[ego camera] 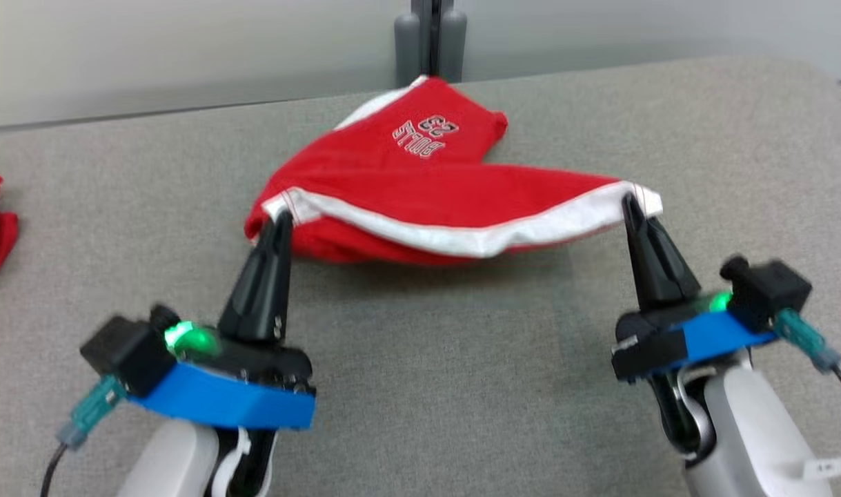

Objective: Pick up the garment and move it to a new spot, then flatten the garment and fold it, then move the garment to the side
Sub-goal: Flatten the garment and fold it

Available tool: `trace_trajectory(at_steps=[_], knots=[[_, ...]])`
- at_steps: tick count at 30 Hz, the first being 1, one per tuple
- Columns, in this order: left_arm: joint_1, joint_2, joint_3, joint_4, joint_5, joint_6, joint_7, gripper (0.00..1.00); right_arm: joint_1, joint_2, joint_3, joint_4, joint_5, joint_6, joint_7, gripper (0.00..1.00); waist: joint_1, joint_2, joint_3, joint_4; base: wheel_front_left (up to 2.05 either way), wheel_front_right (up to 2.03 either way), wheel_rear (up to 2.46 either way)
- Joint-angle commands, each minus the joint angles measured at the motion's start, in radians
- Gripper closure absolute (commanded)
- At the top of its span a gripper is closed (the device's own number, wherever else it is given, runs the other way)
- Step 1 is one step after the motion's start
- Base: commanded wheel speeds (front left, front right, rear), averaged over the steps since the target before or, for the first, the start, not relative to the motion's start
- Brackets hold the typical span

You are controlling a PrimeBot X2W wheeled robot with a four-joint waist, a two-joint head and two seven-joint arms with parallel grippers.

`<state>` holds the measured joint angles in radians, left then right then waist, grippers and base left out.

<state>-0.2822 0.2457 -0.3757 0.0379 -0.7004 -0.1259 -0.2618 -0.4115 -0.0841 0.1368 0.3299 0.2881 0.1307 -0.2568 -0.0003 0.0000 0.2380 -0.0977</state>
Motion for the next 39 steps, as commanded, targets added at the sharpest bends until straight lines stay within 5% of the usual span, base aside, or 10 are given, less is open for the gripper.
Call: trace_trajectory(at_steps=[1,8,16,27,39], knots=[[0.073,-0.003,-0.002,-0.042,0.012,-0.008,-0.004,1.00,0.084,0.000,-0.014,-0.068,-0.003,0.000,0.013,1.00,0.0003,0.0000,-0.049,-0.019,0.00,0.00,0.00],[0.294,0.010,-0.010,-0.202,0.026,0.006,-0.004,1.00,0.341,0.016,-0.087,-0.378,-0.018,0.000,0.117,1.00,0.0003,0.0000,-0.108,-0.023,0.00,0.00,0.00],[0.411,0.007,-0.056,-0.266,0.014,0.027,0.026,1.00,0.463,0.026,-0.156,-0.572,-0.061,0.000,0.251,1.00,0.0003,0.0000,-0.087,0.033,0.00,0.00,0.00],[0.328,-0.114,-0.103,-0.105,-0.087,0.026,0.063,1.00,0.207,-0.099,-0.185,-0.354,-0.078,0.000,0.389,1.00,0.0003,0.0000,0.012,0.172,0.00,0.00,0.00],[0.139,-0.192,-0.088,0.125,-0.263,0.073,0.056,1.00,-0.241,-0.195,-0.007,0.069,-0.047,0.000,0.527,1.00,0.0003,0.0000,0.103,0.264,0.00,0.00,0.00]])
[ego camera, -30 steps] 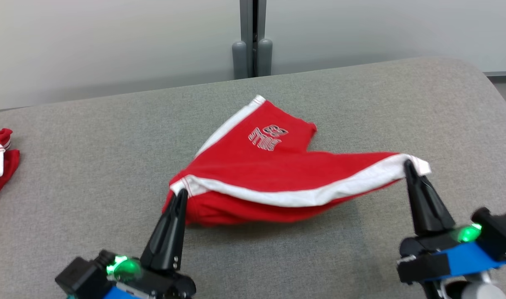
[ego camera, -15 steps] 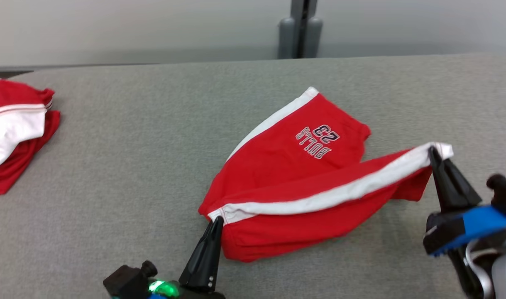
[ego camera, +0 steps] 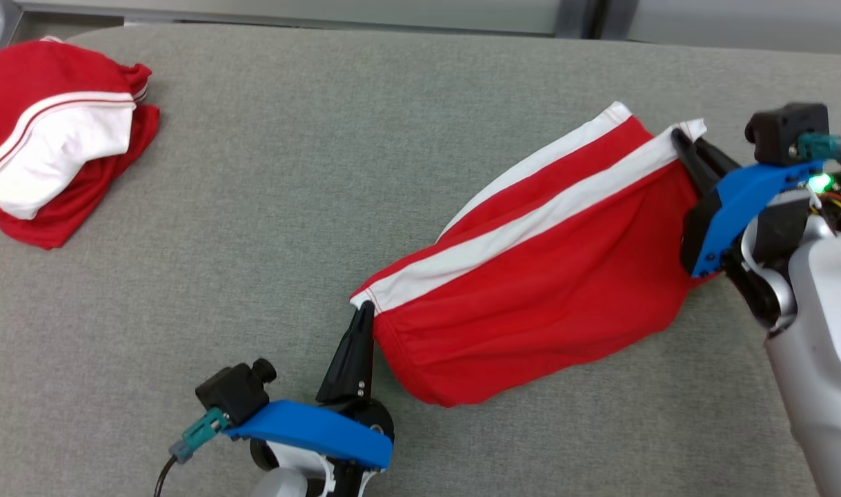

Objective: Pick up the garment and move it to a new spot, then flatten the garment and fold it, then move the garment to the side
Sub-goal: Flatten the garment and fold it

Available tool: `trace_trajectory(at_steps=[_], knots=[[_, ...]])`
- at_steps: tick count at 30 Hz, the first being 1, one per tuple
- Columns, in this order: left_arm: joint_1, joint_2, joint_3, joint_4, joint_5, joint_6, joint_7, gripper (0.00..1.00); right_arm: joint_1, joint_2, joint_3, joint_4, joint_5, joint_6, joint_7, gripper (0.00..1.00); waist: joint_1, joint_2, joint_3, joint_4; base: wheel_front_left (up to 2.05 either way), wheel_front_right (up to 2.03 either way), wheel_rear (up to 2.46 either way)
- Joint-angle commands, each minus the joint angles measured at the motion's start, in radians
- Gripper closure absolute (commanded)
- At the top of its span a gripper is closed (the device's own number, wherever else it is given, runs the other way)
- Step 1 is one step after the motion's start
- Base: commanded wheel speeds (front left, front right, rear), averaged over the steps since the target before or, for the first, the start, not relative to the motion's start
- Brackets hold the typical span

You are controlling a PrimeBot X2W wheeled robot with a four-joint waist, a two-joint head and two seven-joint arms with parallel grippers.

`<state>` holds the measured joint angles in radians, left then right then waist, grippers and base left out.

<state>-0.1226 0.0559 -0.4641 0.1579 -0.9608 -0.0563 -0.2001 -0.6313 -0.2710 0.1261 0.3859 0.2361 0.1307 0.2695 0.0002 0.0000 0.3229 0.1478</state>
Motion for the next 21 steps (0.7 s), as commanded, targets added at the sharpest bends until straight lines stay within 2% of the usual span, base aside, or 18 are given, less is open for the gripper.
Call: trace_trajectory(at_steps=[1,9,10,11,13,14,15,16,17,21], knots=[[-0.035,-0.004,-0.004,0.019,-0.014,0.006,-0.009,1.00,-0.050,-0.011,0.015,0.047,0.004,0.000,0.003,1.00,-0.0002,0.0000,0.023,0.024,0.00,0.00,0.00],[-0.122,-0.005,-0.058,0.082,-0.096,0.030,-0.043,1.00,-0.229,-0.023,0.086,0.270,-0.005,0.000,-0.003,1.00,-0.0002,0.0000,0.056,0.062,0.00,0.00,0.00],[-0.130,-0.005,-0.066,0.087,-0.107,0.033,-0.048,1.00,-0.246,-0.024,0.092,0.294,-0.009,0.000,-0.005,0.86,-0.0002,0.0000,0.059,0.065,0.00,0.00,0.00],[-0.138,-0.005,-0.074,0.091,-0.115,0.038,-0.050,1.00,-0.262,-0.025,0.096,0.317,-0.012,0.000,-0.011,0.66,-0.0002,0.0000,0.061,0.067,0.00,0.00,0.00],[-0.151,-0.005,-0.087,0.098,-0.130,0.046,-0.056,1.00,-0.289,-0.017,0.101,0.358,-0.016,0.000,-0.032,0.00,-0.0002,0.0000,0.065,0.070,0.00,0.00,0.00],[-0.154,-0.005,-0.091,0.100,-0.136,0.050,-0.058,1.00,-0.299,-0.011,0.104,0.375,-0.014,0.000,-0.044,0.00,-0.0002,0.0000,0.066,0.071,0.00,0.00,0.00],[-0.156,-0.005,-0.092,0.101,-0.141,0.055,-0.060,0.83,-0.307,-0.007,0.107,0.391,-0.013,0.000,-0.059,0.00,-0.0002,0.0000,0.066,0.072,0.00,0.00,0.00],[-0.156,-0.005,-0.094,0.100,-0.143,0.056,-0.060,0.55,-0.314,-0.005,0.111,0.407,-0.013,0.000,-0.070,0.00,-0.0002,0.0000,0.065,0.072,0.00,0.00,0.00],[-0.155,-0.005,-0.096,0.100,-0.141,0.057,-0.062,0.00,-0.319,-0.003,0.115,0.422,-0.012,0.000,-0.081,0.00,-0.0002,0.0000,0.062,0.071,0.00,0.00,0.00],[-0.135,-0.005,-0.095,0.102,-0.122,0.068,-0.065,0.00,-0.335,-0.008,0.143,0.466,0.001,0.000,-0.120,0.00,-0.0002,0.0000,0.043,0.064,0.00,0.00,0.00]])
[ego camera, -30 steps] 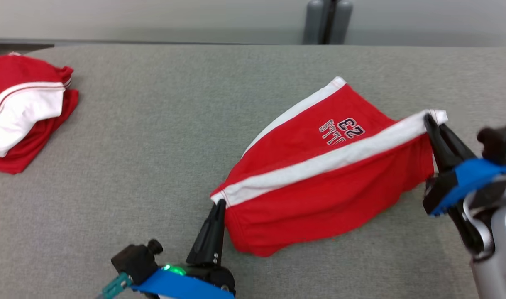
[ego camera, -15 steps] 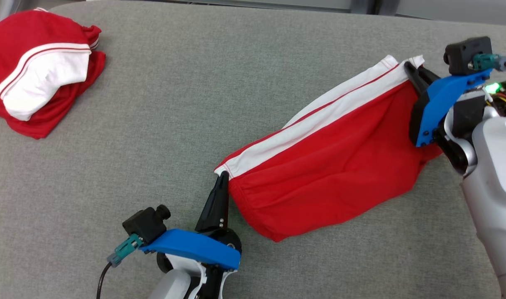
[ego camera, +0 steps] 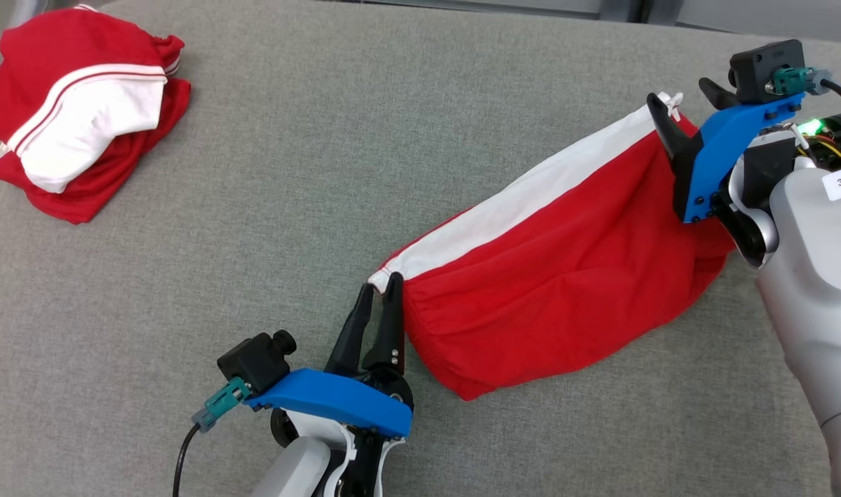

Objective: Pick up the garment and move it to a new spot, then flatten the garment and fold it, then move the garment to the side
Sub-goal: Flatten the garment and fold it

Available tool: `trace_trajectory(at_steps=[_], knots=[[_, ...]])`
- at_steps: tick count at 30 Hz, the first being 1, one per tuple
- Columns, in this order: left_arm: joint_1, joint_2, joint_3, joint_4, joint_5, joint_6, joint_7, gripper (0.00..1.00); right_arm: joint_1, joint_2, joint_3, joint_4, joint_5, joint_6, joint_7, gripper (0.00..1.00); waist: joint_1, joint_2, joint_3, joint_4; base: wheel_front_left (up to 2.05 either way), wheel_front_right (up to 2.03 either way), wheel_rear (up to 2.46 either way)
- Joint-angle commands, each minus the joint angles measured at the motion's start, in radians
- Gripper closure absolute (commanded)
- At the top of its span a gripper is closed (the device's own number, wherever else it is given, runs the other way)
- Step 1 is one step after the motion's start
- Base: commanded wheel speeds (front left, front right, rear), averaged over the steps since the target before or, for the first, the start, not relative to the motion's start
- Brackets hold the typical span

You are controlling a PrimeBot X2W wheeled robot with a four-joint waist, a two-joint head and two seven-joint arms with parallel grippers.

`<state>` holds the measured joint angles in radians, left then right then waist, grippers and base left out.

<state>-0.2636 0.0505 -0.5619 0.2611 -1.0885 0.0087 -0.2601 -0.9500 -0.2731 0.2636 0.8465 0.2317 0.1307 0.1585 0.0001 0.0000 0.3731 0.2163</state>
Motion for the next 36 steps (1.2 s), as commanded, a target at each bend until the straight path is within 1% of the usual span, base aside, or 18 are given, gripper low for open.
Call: trace_trajectory(at_steps=[1,6,8,11,13,17,20,25,27,28,29,30,31,32,36], knots=[[0.012,0.001,0.005,-0.004,0.016,0.004,-0.005,0.00,-0.016,-0.008,0.015,0.015,0.013,0.000,-0.015,0.00,-0.0001,0.0000,-0.014,-0.007,0.00,0.00,0.00],[0.042,0.048,0.009,-0.026,0.087,0.021,-0.005,0.00,-0.005,-0.036,0.066,0.037,0.058,0.000,-0.036,0.00,-0.0001,0.0000,-0.050,-0.017,0.00,0.00,0.00],[0.059,0.067,0.031,-0.041,0.109,0.029,-0.006,0.00,0.010,-0.056,0.084,0.047,0.083,0.000,-0.031,0.00,-0.0001,0.0000,-0.067,-0.019,0.00,0.00,0.00],[0.082,0.104,0.070,-0.066,0.176,0.054,-0.006,0.00,0.033,-0.092,0.116,0.060,0.115,0.000,-0.008,0.00,-0.0001,0.0000,-0.087,-0.017,0.00,0.00,0.00],[0.102,0.112,0.102,-0.084,0.207,0.065,-0.006,0.00,0.047,-0.113,0.136,0.066,0.137,0.000,0.014,0.00,-0.0001,0.0000,-0.092,-0.014,0.00,0.00,0.00],[0.128,0.121,0.160,-0.114,0.249,0.077,-0.006,0.00,0.074,-0.142,0.165,0.082,0.181,0.000,0.058,0.00,-0.0001,0.0000,-0.088,0.000,0.00,0.00,0.00],[0.142,0.119,0.194,-0.128,0.272,0.078,-0.006,0.00,0.083,-0.155,0.178,0.090,0.212,0.000,0.086,0.00,-0.0001,0.0000,-0.074,0.013,0.00,0.00,0.00],[0.154,0.112,0.231,-0.134,0.298,0.072,-0.006,0.00,0.091,-0.163,0.198,0.117,0.248,0.000,0.132,0.00,-0.0001,0.0000,-0.055,0.039,0.00,0.00,0.00],[0.156,0.108,0.243,-0.136,0.304,0.070,-0.006,0.00,0.096,-0.156,0.209,0.130,0.268,0.000,0.164,0.00,-0.0001,0.0000,-0.053,0.045,0.00,0.00,0.00],[0.157,0.106,0.247,-0.135,0.307,0.067,-0.006,0.00,0.098,-0.150,0.214,0.134,0.281,0.000,0.179,0.15,-0.0001,0.0000,-0.053,0.047,0.00,0.00,0.00],[0.160,0.104,0.249,-0.134,0.308,0.064,-0.006,0.00,0.101,-0.146,0.218,0.137,0.290,0.001,0.192,0.51,-0.0001,0.0000,-0.054,0.049,0.00,0.00,0.00],[0.161,0.101,0.255,-0.135,0.313,0.064,-0.006,0.00,0.103,-0.144,0.222,0.135,0.301,0.001,0.200,0.64,-0.0001,0.0000,-0.054,0.050,0.00,0.00,0.00],[0.159,0.099,0.262,-0.138,0.319,0.064,-0.006,0.00,0.102,-0.144,0.223,0.133,0.310,0.001,0.200,0.81,-0.0001,0.0000,-0.055,0.050,0.00,0.00,0.00],[0.159,0.095,0.267,-0.139,0.322,0.063,-0.006,0.00,0.102,-0.143,0.226,0.131,0.316,0.001,0.200,1.00,-0.0001,0.0000,-0.057,0.048,0.00,0.00,0.00],[0.146,0.096,0.279,-0.137,0.346,0.052,-0.006,0.00,0.098,-0.145,0.228,0.116,0.332,0.000,0.152,1.00,-0.0001,0.0000,-0.073,0.025,0.00,0.00,0.00]])
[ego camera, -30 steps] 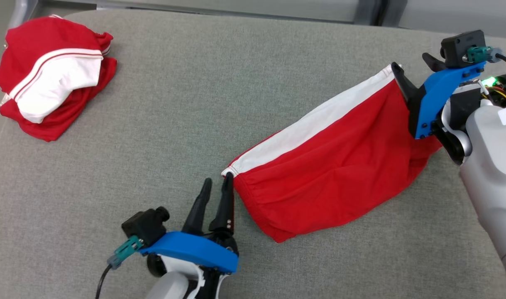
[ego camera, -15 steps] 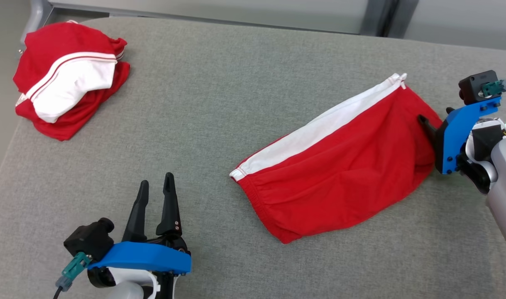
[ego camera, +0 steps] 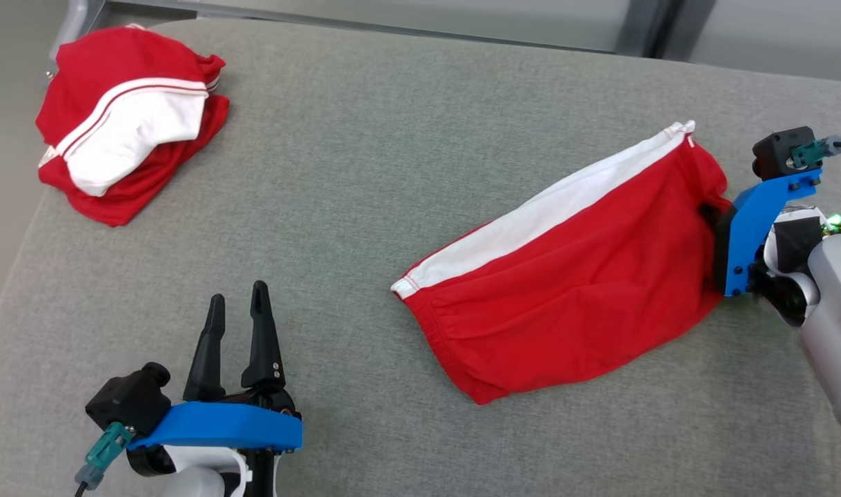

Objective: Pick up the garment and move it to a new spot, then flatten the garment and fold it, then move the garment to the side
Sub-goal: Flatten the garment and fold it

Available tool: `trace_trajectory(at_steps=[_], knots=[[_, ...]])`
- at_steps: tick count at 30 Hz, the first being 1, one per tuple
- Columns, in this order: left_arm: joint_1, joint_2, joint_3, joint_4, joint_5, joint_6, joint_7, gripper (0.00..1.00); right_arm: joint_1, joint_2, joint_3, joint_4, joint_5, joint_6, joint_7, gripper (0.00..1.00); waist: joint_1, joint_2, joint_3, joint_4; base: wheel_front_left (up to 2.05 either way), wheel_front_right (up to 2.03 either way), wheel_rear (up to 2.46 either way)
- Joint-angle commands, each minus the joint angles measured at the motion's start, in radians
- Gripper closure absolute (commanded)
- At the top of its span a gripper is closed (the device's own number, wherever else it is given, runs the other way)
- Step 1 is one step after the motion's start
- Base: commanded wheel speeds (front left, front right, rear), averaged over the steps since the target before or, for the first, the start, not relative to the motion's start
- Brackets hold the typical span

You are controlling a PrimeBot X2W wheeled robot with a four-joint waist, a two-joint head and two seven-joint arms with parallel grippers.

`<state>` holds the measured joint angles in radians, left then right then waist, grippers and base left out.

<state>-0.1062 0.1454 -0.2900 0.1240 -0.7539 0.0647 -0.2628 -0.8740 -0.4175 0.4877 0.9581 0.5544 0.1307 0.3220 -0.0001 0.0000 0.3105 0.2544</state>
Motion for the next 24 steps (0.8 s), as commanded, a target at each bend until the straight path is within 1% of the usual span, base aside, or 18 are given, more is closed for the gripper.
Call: trace_trajectory(at_steps=[1,5,6,12,16,19,22,24], knots=[[-0.011,0.002,0.007,0.000,0.011,-0.004,-0.003,0.00,0.022,-0.001,0.004,0.004,0.010,0.000,-0.012,1.00,0.0001,0.0000,-0.010,-0.013,0.00,0.00,0.00],[-0.027,0.001,0.025,0.009,0.034,-0.015,-0.003,0.00,0.052,0.015,-0.015,-0.026,0.047,0.000,-0.114,1.00,0.0001,0.0000,-0.048,-0.067,0.00,0.00,0.00],[-0.027,0.001,0.025,0.009,0.034,-0.015,-0.003,0.00,0.052,0.015,-0.015,-0.026,0.047,0.000,-0.114,1.00,0.0001,0.0000,-0.048,-0.067,0.00,0.00,0.00],[-0.014,0.002,0.060,0.022,0.060,-0.018,-0.003,0.00,0.161,0.019,-0.039,-0.084,0.098,0.000,-0.241,1.00,0.0001,0.0000,-0.096,-0.171,0.00,0.00,0.00],[0.000,-0.006,0.077,0.021,0.070,-0.019,-0.003,0.00,0.265,0.037,-0.104,-0.114,0.139,0.000,-0.338,1.00,0.0001,0.0000,-0.120,-0.229,0.00,0.00,0.00],[0.018,-0.012,0.086,0.021,0.075,-0.022,-0.003,0.00,0.339,0.060,-0.153,-0.130,0.140,0.000,-0.402,1.00,0.0001,0.0000,-0.132,-0.265,0.00,0.00,0.00],[0.021,-0.007,0.083,0.021,0.098,-0.024,-0.003,0.00,0.399,0.083,-0.196,-0.146,0.129,0.000,-0.443,1.00,0.0001,0.0000,-0.138,-0.280,0.00,0.00,0.00],[0.027,-0.014,0.082,0.025,0.103,-0.023,-0.003,0.00,0.426,0.095,-0.222,-0.161,0.119,0.000,-0.459,1.00,0.0001,0.0000,-0.141,-0.283,0.00,0.00,0.00]])
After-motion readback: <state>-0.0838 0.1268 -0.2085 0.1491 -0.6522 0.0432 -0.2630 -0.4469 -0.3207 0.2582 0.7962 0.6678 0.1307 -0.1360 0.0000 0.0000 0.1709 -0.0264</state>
